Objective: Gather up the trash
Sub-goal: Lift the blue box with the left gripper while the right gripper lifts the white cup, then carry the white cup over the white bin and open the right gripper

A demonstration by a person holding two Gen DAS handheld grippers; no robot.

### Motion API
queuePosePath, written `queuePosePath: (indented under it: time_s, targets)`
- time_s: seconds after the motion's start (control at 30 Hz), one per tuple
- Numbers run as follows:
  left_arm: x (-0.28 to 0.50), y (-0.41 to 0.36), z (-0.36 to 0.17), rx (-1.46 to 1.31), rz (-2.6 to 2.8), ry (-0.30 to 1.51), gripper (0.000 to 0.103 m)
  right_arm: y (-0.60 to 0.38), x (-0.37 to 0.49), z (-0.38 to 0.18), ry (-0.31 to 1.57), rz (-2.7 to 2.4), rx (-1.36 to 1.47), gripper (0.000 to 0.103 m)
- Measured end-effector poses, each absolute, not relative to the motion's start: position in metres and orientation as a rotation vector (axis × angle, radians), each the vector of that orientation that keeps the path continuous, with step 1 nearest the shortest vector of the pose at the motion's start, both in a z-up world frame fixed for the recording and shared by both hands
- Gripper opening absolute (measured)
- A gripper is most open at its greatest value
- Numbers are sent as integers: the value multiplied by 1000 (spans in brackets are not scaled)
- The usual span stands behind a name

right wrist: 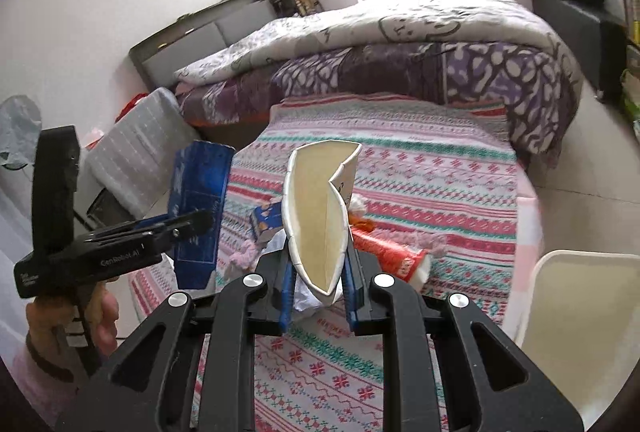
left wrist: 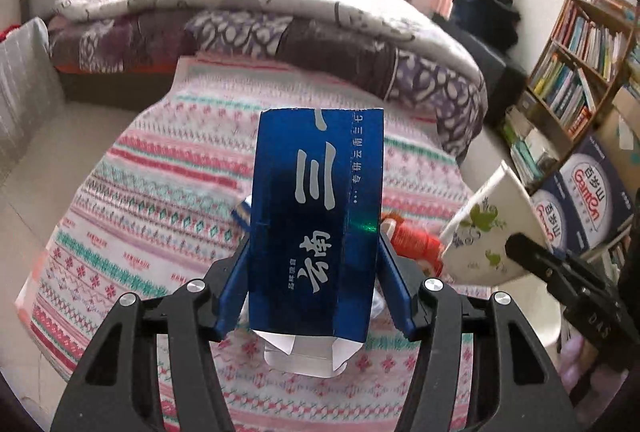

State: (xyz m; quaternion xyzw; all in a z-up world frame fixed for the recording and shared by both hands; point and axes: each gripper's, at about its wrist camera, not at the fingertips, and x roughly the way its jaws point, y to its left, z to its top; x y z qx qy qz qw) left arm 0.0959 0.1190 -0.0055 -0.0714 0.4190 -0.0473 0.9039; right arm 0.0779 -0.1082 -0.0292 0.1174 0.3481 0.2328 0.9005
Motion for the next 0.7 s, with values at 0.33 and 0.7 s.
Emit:
queuePosePath:
  time_s: [0.33, 0.7]
  targets:
    - [102, 83, 2, -292, -111, 773, 58, -151, 74, -27, 706, 350, 248, 19]
    - [100, 9, 3, -230, -241, 749, 58, -242, 78, -57, 851, 102, 368, 19]
